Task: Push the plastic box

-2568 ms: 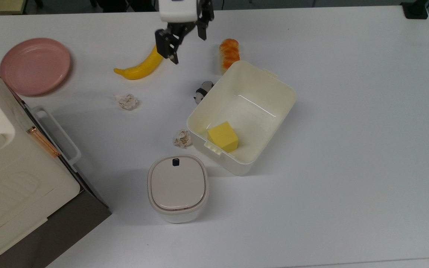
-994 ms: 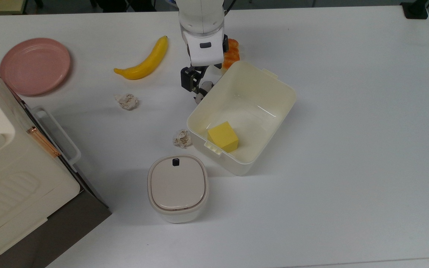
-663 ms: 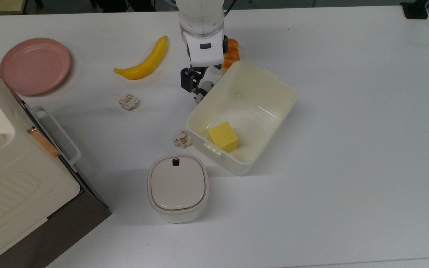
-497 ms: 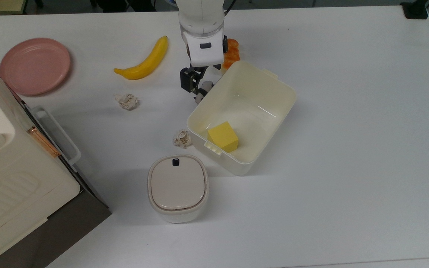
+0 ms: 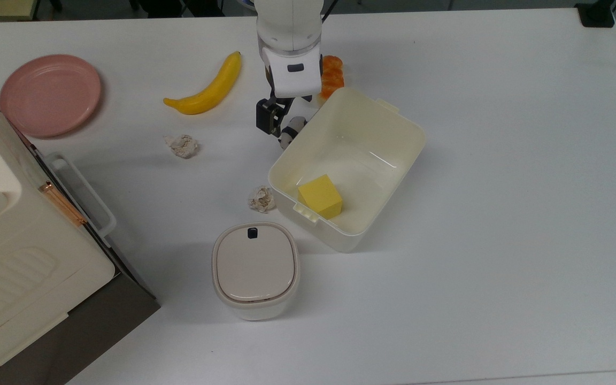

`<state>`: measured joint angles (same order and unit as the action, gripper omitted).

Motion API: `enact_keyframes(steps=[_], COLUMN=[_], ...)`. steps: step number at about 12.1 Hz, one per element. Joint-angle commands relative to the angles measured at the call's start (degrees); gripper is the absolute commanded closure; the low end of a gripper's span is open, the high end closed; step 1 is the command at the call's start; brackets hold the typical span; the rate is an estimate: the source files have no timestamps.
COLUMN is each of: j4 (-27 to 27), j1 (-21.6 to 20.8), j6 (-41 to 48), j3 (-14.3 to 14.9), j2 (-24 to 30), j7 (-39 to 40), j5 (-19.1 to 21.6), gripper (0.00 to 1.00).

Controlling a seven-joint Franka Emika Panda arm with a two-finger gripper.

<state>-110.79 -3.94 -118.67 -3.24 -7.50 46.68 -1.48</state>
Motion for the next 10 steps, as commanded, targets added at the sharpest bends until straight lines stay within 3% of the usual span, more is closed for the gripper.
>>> enact_keyframes(steps=[1, 10], j4=[0.49, 5.41], j1=[-1.24, -2.74], j6=[-0.51, -0.77], j3=[0.43, 0.51], j2=[-1.12, -5.69], j7=[0.26, -4.66], j5=[-1.41, -1.68], gripper=[0.00, 0.00])
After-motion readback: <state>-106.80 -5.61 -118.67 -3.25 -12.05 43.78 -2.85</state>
